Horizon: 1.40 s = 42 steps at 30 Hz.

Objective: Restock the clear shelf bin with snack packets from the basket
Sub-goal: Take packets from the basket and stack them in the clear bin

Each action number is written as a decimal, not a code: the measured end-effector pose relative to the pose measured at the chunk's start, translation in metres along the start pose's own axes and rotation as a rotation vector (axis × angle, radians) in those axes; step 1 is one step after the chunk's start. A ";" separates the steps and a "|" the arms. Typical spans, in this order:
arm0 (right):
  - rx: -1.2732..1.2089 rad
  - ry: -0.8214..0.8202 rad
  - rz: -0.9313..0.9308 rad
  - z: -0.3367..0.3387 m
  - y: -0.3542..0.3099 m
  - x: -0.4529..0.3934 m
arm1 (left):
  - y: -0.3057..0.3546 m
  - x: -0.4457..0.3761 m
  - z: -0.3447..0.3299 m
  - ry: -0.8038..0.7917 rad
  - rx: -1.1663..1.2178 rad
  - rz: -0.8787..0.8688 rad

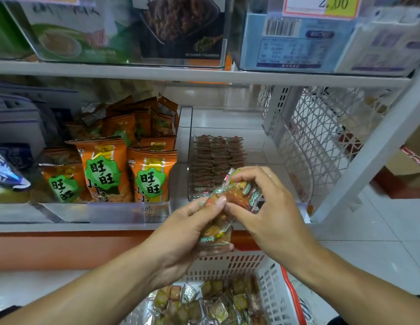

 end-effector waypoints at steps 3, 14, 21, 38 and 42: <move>0.068 -0.014 -0.019 -0.001 0.004 0.001 | 0.000 0.000 0.002 0.003 -0.016 0.002; 0.079 -0.131 0.004 -0.006 0.002 0.000 | 0.000 -0.001 0.004 0.041 0.026 0.027; -0.004 -0.228 -0.008 -0.003 -0.001 -0.001 | 0.004 0.001 0.007 0.090 0.059 -0.007; -0.227 0.046 0.156 0.004 -0.033 0.007 | 0.007 0.027 0.000 0.107 0.002 -0.311; -0.491 0.076 0.044 0.007 -0.028 0.000 | 0.009 0.031 0.002 0.109 0.015 -0.308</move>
Point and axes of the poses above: each hand's wrist, its own x-axis away from the middle knuckle, its own z-axis out of the back of the hand, y = z × x, the point moved 4 cm from there along -x, towards the middle knuckle, and after that the axes turned 6 degrees about x, right-handed, at the moved point
